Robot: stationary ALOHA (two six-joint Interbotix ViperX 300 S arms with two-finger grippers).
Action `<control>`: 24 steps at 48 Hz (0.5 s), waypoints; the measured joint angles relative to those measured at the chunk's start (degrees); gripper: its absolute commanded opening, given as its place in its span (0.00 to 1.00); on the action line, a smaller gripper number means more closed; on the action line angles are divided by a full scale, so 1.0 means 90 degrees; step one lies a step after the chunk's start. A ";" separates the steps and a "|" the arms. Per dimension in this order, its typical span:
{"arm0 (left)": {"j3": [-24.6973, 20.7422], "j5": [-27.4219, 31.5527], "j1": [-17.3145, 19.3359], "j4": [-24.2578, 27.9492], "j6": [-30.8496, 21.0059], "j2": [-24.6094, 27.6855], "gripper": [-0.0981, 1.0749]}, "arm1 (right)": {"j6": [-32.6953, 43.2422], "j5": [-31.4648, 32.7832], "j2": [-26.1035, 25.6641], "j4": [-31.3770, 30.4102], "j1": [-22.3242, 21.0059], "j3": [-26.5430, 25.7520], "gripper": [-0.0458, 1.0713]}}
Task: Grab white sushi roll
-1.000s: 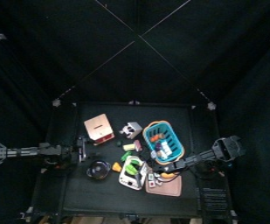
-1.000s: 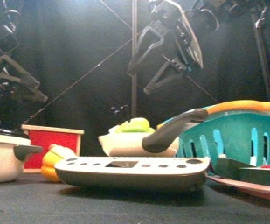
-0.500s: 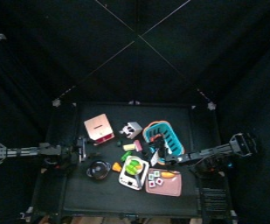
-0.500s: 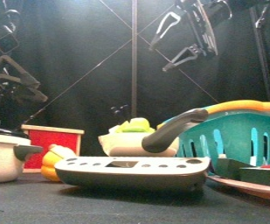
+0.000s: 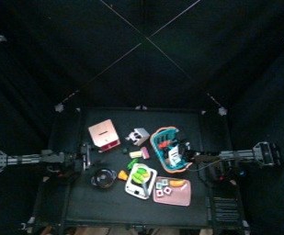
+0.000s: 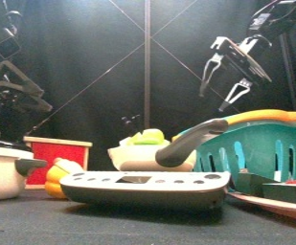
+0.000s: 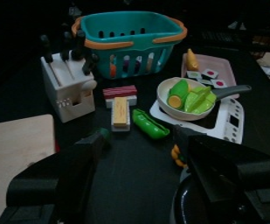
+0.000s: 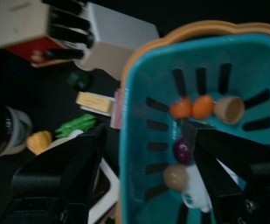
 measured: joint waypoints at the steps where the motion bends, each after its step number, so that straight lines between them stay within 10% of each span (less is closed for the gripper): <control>1: 0.0000 0.0000 0.0000 0.0000 0.0000 0.0000 0.92 | -0.0146 0.0088 0.0029 0.0117 -0.0020 -0.0029 0.92; 12: 0.0010 0.0049 0.0039 0.0010 0.0000 0.0000 0.92 | -0.2070 0.0576 0.0195 0.1465 -0.0254 -0.0186 0.92; 24: 0.0000 0.0068 0.0029 0.0010 0.0000 0.0000 0.92 | -0.2402 0.0605 0.0283 0.2061 -0.0713 0.0166 0.92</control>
